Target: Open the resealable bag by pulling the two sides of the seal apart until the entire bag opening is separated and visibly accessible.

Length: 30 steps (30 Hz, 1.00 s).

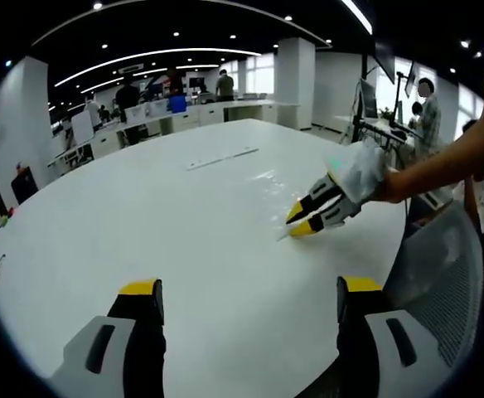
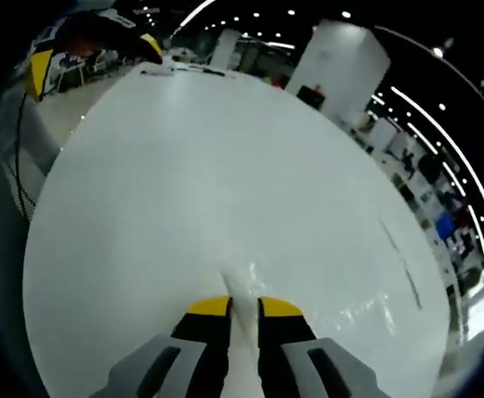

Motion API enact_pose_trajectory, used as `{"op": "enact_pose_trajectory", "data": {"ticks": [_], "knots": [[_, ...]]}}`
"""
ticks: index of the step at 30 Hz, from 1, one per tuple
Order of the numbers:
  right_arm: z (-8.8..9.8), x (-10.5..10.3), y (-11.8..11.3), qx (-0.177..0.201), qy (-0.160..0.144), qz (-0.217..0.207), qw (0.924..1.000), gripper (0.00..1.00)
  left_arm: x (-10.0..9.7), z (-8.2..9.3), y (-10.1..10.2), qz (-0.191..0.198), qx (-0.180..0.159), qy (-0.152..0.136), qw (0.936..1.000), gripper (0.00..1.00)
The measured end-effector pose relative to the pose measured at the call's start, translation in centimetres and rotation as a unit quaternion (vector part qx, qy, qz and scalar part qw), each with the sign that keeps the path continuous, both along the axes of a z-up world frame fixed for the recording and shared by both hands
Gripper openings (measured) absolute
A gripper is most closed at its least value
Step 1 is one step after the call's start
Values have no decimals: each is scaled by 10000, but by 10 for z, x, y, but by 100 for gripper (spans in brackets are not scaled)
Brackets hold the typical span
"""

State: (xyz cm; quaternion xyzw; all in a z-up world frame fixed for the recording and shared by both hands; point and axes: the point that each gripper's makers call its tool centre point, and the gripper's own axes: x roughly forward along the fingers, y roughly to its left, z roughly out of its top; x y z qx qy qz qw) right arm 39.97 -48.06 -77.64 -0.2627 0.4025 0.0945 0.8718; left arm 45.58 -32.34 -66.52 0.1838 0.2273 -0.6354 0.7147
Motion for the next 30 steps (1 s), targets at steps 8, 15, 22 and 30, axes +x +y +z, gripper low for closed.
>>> {"op": "enact_pose_trajectory", "data": {"ticks": [8, 15, 22, 30], "knots": [[-2, -1, 1, -186, 50, 77, 9998, 2, 0, -1, 2, 45, 5, 21, 10000, 83], [-3, -2, 0, -217, 58, 60, 9997, 1, 0, -1, 3, 68, 0, 34, 10000, 83], [2, -2, -2, -191, 28, 32, 9998, 0, 0, -1, 3, 74, -17, 31, 10000, 82], [7, -5, 1, 237, -32, -177, 9996, 0, -2, -1, 2, 35, -6, 15, 10000, 82]]}}
